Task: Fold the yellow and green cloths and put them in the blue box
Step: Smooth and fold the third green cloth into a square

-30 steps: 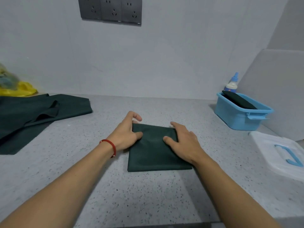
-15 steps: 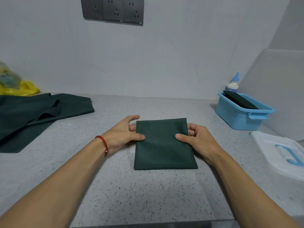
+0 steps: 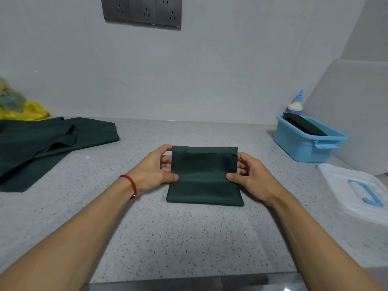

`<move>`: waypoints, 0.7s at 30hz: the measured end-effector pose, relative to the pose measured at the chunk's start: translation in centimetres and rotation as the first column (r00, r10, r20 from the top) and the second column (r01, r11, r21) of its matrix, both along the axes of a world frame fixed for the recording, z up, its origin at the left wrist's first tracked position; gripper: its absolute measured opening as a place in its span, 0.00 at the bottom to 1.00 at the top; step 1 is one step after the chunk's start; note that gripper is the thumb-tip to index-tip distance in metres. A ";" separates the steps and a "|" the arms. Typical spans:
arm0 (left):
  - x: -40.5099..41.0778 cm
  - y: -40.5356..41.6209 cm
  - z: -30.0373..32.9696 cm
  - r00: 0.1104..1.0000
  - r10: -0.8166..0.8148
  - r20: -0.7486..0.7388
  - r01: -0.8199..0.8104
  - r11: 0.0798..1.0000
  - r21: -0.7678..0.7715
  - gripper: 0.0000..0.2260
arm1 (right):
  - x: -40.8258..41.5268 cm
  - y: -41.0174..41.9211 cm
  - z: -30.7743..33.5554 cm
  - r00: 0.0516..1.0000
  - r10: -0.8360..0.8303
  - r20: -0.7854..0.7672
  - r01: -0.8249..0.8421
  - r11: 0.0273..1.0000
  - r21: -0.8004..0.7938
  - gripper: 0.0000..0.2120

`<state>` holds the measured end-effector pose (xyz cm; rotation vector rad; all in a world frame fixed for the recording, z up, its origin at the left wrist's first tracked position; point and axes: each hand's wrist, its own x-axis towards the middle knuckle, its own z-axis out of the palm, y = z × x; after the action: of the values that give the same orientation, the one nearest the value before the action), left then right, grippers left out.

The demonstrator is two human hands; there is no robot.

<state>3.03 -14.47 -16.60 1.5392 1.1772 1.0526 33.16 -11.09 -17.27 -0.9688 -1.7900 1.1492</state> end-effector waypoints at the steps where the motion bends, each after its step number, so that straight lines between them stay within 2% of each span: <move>1: 0.1 -0.1 0.0 1.000 0.014 -0.011 -0.014 1.000 0.023 0.27 | 0.1 -0.1 0.1 1.000 0.006 0.002 -0.006 1.000 0.013 0.16; 4: 0.1 -0.4 -0.2 0.999 0.047 -0.020 -0.046 0.997 0.069 0.16 | 0.4 -0.4 0.5 0.998 0.020 0.052 -0.024 0.996 0.085 0.14; 6: 0.0 -0.3 -0.2 0.996 0.073 -0.058 -0.067 0.993 0.099 0.12 | 0.4 -0.4 0.5 0.997 0.002 0.080 -0.011 0.994 0.112 0.13; 12: -0.7 -0.5 0.3 0.977 0.037 -0.210 0.000 0.984 0.176 0.18 | 0.6 -0.8 0.4 0.997 -0.038 0.063 0.030 0.993 0.112 0.15; 15: -1.0 -0.6 0.3 0.981 0.015 -0.195 0.010 0.992 0.129 0.18 | 0.7 -0.8 0.4 0.995 -0.032 0.094 0.022 0.993 0.112 0.18; 21: -1.5 -0.7 0.5 0.989 -0.091 -0.116 0.092 0.996 -0.002 0.14 | 1.3 -0.8 0.6 0.993 0.013 0.119 -0.025 0.995 0.097 0.16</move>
<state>1.49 -15.16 -16.09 1.6597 1.1718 0.9156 34.45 -11.86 -16.65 -0.9812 -1.9350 1.0236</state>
